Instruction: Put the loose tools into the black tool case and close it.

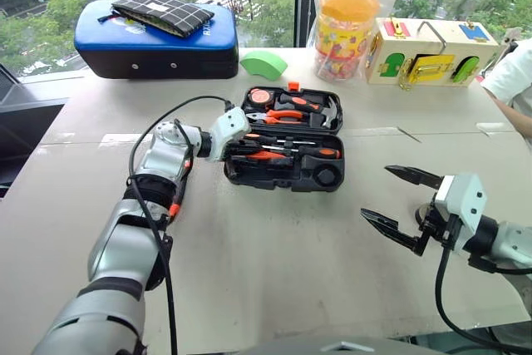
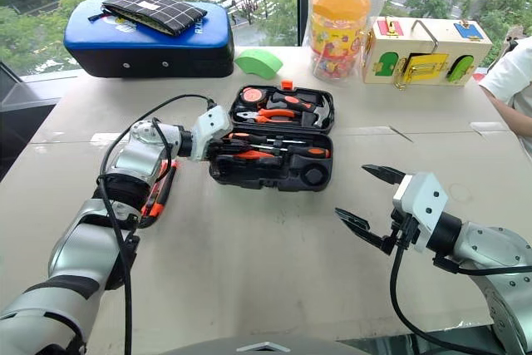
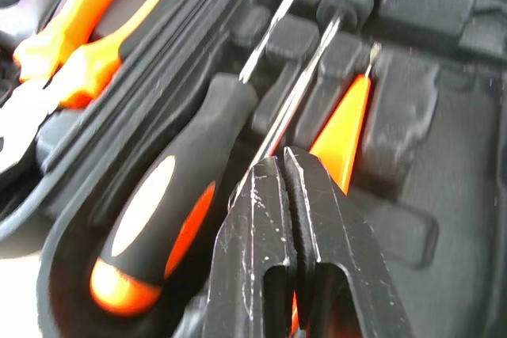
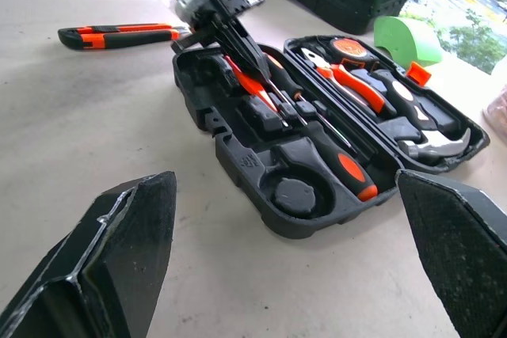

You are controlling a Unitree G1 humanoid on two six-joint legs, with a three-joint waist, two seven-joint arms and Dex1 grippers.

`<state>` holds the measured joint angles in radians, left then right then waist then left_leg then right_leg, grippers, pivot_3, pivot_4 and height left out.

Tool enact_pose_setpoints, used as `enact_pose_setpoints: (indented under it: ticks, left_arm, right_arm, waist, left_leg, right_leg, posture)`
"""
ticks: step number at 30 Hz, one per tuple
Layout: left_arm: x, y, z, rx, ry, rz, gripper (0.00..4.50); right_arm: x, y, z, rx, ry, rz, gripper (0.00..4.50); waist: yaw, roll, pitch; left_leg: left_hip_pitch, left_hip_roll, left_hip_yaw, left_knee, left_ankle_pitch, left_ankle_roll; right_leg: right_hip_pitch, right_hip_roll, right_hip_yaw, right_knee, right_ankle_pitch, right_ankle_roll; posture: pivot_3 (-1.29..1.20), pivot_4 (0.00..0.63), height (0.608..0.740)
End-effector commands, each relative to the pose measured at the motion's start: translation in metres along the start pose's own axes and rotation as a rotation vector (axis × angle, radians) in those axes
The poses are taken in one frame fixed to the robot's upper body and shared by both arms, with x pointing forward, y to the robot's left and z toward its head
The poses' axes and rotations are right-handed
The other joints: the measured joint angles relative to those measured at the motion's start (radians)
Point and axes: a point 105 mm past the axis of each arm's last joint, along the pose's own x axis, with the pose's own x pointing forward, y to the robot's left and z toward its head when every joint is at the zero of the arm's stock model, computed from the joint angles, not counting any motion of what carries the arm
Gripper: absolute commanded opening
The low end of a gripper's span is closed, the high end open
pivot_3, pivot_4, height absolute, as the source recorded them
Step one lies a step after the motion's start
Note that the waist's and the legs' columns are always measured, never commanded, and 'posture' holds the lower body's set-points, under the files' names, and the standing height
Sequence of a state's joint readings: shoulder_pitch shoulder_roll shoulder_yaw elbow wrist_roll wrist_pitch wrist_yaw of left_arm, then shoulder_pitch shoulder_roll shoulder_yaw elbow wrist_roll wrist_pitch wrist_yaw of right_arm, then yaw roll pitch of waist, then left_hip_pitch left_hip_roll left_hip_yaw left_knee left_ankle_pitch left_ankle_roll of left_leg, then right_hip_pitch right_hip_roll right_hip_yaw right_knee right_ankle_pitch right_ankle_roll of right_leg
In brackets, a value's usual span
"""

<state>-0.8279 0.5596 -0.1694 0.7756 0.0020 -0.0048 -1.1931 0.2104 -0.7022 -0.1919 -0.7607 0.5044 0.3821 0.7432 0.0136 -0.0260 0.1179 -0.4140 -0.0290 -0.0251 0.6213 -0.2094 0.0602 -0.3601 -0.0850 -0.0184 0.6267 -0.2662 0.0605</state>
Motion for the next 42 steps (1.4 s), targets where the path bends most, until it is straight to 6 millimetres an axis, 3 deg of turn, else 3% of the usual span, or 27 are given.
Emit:
enact_pose_setpoints:
  ticks: [1,5,9,12,14,15,17,20,25,29,32,33,34,36,37,39,42]
  left_arm:
    - [-0.007,-0.001,-0.004,-0.089,-0.089,0.026,0.04]
    - [-0.037,0.019,0.027,-0.211,-0.345,0.185,0.04]
    - [-0.078,0.033,0.024,-0.328,-0.428,0.446,0.04]
    - [-0.111,0.026,0.009,-0.417,-0.424,0.653,1.24]
    - [-0.133,0.009,-0.015,-0.502,-0.355,0.777,2.15]
    - [-0.136,-0.003,-0.023,-0.522,-0.312,0.789,2.90]
    - [-0.139,-0.030,-0.037,-0.569,-0.223,0.800,3.19]
    - [-0.132,-0.065,-0.047,-0.625,-0.123,0.804,4.45]
    - [-0.112,-0.105,-0.072,-0.709,0.041,0.802,4.45]
    - [-0.104,-0.110,-0.076,-0.735,0.037,0.821,3.42]
    - [-0.106,-0.103,-0.071,-0.711,-0.005,0.836,2.01]
    - [-0.109,-0.097,-0.066,-0.705,-0.052,0.844,1.72]
    - [-0.111,-0.093,-0.062,-0.701,-0.085,0.850,1.72]
    - [-0.112,-0.072,-0.033,-0.584,-0.228,0.790,1.72]
    - [-0.101,-0.067,-0.008,-0.471,-0.297,0.648,1.72]
    - [-0.081,-0.066,0.020,-0.301,-0.336,0.389,1.72]
    - [-0.058,-0.063,0.031,-0.142,-0.286,0.093,1.72]
  right_arm:
    - [0.001,0.000,0.008,-0.031,-0.033,-0.004,4.50]
    - [0.002,-0.001,0.009,-0.033,-0.039,-0.002,4.50]
    - [0.006,-0.002,0.009,-0.033,-0.053,0.006,4.50]
    - [0.011,-0.001,0.008,-0.027,-0.070,0.026,4.50]
    - [0.016,-0.001,0.007,-0.024,-0.081,0.055,4.50]
    - [0.017,-0.002,0.007,-0.022,-0.084,0.066,4.50]
    - [0.020,-0.004,0.006,-0.022,-0.088,0.092,4.50]
    - [0.022,-0.006,0.004,-0.026,-0.090,0.123,4.50]
    - [0.023,-0.005,0.004,-0.023,-0.093,0.141,4.50]
    - [0.021,0.000,0.006,-0.025,-0.094,0.175,4.50]
    - [0.018,0.003,0.013,-0.026,-0.124,0.193,4.50]
    - [0.017,0.003,0.015,-0.028,-0.132,0.200,4.50]
    - [0.017,0.004,0.016,-0.030,-0.136,0.205,4.50]
    - [0.015,0.006,0.019,-0.041,-0.143,0.208,4.50]
    - [0.014,0.007,0.019,-0.042,-0.141,0.208,4.50]
    - [0.013,0.008,0.017,-0.040,-0.132,0.207,4.50]
    - [0.008,0.007,0.016,-0.047,-0.110,0.191,4.50]
  waist:
    - [0.000,0.000,0.000]
    - [0.000,-0.001,0.001]
    - [0.000,-0.002,0.002]
    - [-0.004,-0.002,0.002]
    - [-0.005,-0.002,0.002]
    - [-0.006,-0.002,0.002]
    - [0.005,-0.001,0.003]
    - [0.012,0.000,0.003]
    - [0.024,0.001,0.003]
    - [0.026,0.004,0.001]
    - [0.026,0.005,0.000]
    - [0.027,0.005,0.000]
    - [0.027,0.005,0.000]
    - [0.029,0.003,0.001]
    - [0.033,0.002,0.001]
    - [0.038,0.003,0.002]
    - [0.036,0.002,0.001]
  left_leg:
    - [0.000,0.000,0.000,0.000,0.000,0.000]
    - [-0.002,0.000,0.000,0.000,0.000,0.000]
    - [-0.002,0.000,-0.001,0.000,0.000,0.000]
    - [-0.001,0.000,0.000,0.000,0.000,0.000]
    - [0.000,0.000,0.001,-0.002,0.000,-0.001]
    - [0.000,0.000,0.001,-0.003,0.000,-0.001]
    - [0.000,0.000,0.001,-0.003,0.000,-0.001]
    - [-0.001,-0.001,0.001,-0.003,-0.001,-0.004]
    - [0.000,-0.001,0.001,-0.003,-0.002,-0.006]
    - [0.000,-0.001,0.002,-0.003,-0.002,-0.006]
    - [0.000,-0.001,0.002,-0.003,-0.002,-0.006]
    - [0.000,-0.001,0.002,-0.003,-0.002,-0.006]
    - [0.000,-0.001,0.002,-0.003,-0.002,-0.006]
    - [0.000,-0.001,0.002,-0.003,-0.002,-0.006]
    - [-0.001,-0.001,0.001,-0.003,-0.002,-0.006]
    - [-0.002,-0.001,0.000,-0.002,-0.002,-0.007]
    - [-0.002,-0.002,0.002,-0.002,-0.002,-0.007]
  right_leg:
    - [0.000,0.000,0.000,0.000,0.000,0.000]
    - [-0.001,-0.001,0.000,0.000,0.000,0.000]
    - [-0.001,-0.001,0.000,-0.001,0.000,0.000]
    - [-0.001,-0.002,0.001,-0.001,0.000,0.000]
    - [-0.001,-0.002,0.003,-0.001,0.000,0.000]
    - [-0.001,-0.002,0.003,-0.001,0.000,0.000]
    - [-0.001,-0.002,0.003,-0.001,0.000,0.000]
    - [-0.001,-0.004,0.003,-0.002,-0.002,-0.004]
    - [-0.001,-0.004,0.003,-0.002,-0.002,-0.005]
    - [-0.001,-0.005,0.003,-0.002,-0.002,-0.005]
    - [-0.001,-0.004,0.003,-0.003,-0.002,-0.005]
    - [-0.001,-0.004,0.003,-0.003,-0.002,-0.005]
    - [-0.001,-0.004,0.003,-0.003,-0.002,-0.005]
    - [-0.001,-0.004,0.003,-0.003,-0.002,-0.005]
    - [-0.001,-0.004,0.002,-0.003,-0.002,-0.005]
    - [-0.001,-0.004,0.000,-0.003,-0.002,-0.005]
    - [-0.001,-0.004,0.002,-0.004,-0.002,-0.006]
  posture:
    - [0.00,0.150,0.740]
    - [0.00,0.150,0.740]
    - [0.00,0.150,0.740]
    - [0.00,0.150,0.740]
    - [0.00,0.150,0.740]
    - [0.00,0.150,0.740]
    - [0.00,0.150,0.740]
    - [0.00,0.150,0.740]
    - [0.00,0.150,0.740]
    - [0.00,0.150,0.740]
    - [0.00,0.150,0.740]
    - [0.00,0.150,0.740]
    - [0.00,0.150,0.740]
    - [0.00,0.150,0.740]
    - [0.00,0.150,0.740]
    - [0.00,0.150,0.740]
    - [0.00,0.150,0.740]
